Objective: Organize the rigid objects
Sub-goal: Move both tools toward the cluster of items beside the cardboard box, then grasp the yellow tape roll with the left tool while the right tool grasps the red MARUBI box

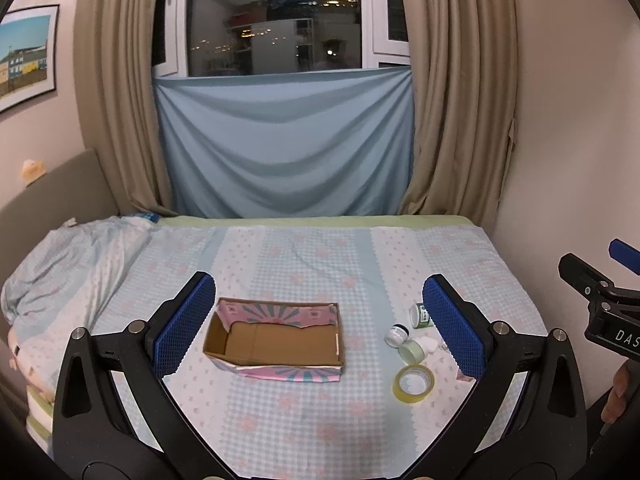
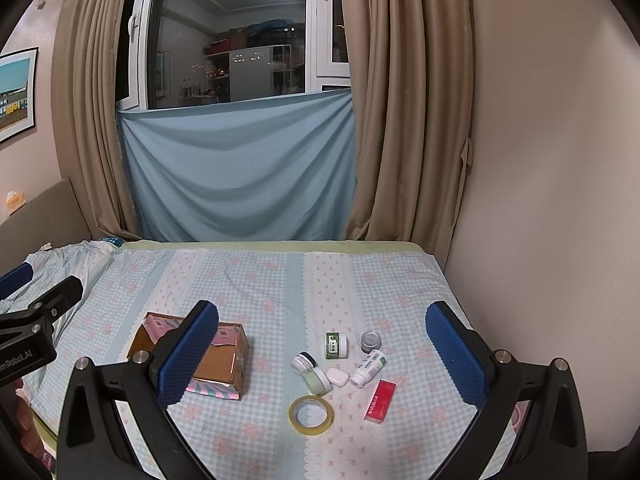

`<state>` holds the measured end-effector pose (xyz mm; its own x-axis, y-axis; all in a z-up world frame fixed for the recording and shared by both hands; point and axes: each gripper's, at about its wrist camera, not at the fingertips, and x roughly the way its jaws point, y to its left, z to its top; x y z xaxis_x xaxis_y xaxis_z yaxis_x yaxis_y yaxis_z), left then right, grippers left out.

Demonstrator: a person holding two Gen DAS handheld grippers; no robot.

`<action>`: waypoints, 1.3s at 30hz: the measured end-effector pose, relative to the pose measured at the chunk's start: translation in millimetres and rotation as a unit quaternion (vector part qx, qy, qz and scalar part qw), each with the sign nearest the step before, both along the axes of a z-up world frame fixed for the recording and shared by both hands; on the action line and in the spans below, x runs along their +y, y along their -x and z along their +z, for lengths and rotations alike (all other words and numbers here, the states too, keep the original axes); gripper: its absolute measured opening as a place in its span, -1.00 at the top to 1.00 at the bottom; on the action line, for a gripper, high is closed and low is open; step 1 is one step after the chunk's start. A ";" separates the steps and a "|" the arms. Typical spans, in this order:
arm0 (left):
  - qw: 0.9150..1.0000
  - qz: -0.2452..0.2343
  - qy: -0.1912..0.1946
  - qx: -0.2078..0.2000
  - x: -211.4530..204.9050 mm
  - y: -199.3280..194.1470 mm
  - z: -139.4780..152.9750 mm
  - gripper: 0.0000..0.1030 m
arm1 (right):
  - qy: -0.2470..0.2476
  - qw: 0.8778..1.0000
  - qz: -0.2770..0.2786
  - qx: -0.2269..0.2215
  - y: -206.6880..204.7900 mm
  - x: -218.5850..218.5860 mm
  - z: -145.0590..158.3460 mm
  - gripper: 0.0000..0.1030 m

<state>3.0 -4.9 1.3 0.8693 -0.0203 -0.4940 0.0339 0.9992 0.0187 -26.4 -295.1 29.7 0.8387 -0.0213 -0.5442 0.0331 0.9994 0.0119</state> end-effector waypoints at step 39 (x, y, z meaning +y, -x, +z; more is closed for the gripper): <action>0.936 -0.164 -0.081 0.300 -202.9 -119.7 -474.0 -0.99 | -0.062 0.939 -0.103 0.321 -149.3 -141.8 -390.0 -0.93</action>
<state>122.6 -207.8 -472.7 0.3945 -0.1203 -0.9110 0.3918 0.9188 0.0483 122.9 -436.9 -360.3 0.3221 -0.0497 -0.9454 0.2662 0.9631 0.0401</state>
